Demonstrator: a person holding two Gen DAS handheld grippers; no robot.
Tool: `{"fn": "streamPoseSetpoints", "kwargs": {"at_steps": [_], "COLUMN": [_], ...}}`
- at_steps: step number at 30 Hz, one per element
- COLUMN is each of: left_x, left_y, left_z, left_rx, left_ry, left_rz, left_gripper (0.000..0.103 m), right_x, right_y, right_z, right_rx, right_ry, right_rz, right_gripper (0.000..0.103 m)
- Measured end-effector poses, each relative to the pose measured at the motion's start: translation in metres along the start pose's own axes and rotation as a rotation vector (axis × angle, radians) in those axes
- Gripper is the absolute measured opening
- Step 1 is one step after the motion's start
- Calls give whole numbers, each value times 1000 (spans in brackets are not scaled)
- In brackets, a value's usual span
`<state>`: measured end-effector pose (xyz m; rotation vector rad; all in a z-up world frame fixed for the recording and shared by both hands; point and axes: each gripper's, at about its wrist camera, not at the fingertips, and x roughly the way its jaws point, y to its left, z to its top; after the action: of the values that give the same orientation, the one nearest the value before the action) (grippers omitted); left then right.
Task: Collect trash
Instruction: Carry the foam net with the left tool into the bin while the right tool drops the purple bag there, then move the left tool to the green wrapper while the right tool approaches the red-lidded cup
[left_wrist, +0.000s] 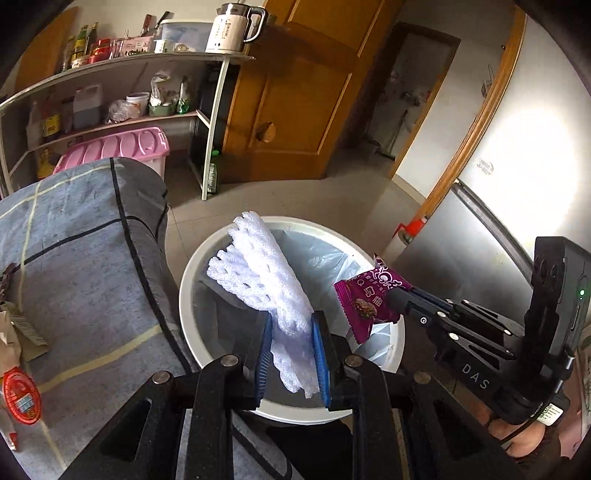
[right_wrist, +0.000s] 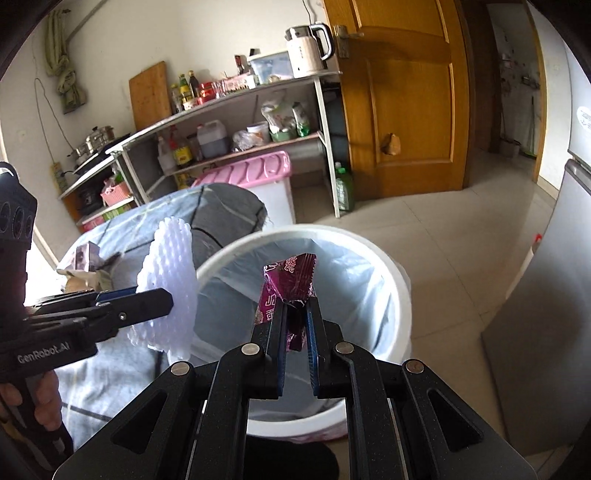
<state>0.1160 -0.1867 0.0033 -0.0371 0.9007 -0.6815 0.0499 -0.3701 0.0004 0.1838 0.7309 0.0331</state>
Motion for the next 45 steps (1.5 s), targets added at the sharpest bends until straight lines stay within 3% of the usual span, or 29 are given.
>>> {"fn": "streamPoseSetpoints", "kwargs": {"at_steps": [8, 11, 13, 15, 27, 38, 45], "left_x": [40, 48, 46, 44, -6, -82, -126], "left_y": [1, 4, 3, 3, 21, 69, 112], "left_z": [-4, -5, -7, -6, -12, -38, -63], "left_rx": [-20, -25, -27, -29, -61, -170, -254], "left_ry": [95, 117, 116, 108, 0, -108, -153], "left_rz": [18, 11, 12, 12, 91, 232, 329], "left_gripper": [27, 37, 44, 47, 47, 47, 47], "right_x": [23, 28, 29, 29, 10, -1, 11], "right_y": [-12, -16, -18, -18, 3, 60, 111], "right_z": [-5, -9, -12, -13, -8, -4, -5], "right_rx": [-20, -21, -20, -19, -10, -58, -123], "right_ry": [66, 90, 92, 90, 40, -14, 2], "right_rz": [-47, -46, -42, -41, -6, 115, 199], "right_gripper": [13, 27, 42, 45, 45, 45, 45]}}
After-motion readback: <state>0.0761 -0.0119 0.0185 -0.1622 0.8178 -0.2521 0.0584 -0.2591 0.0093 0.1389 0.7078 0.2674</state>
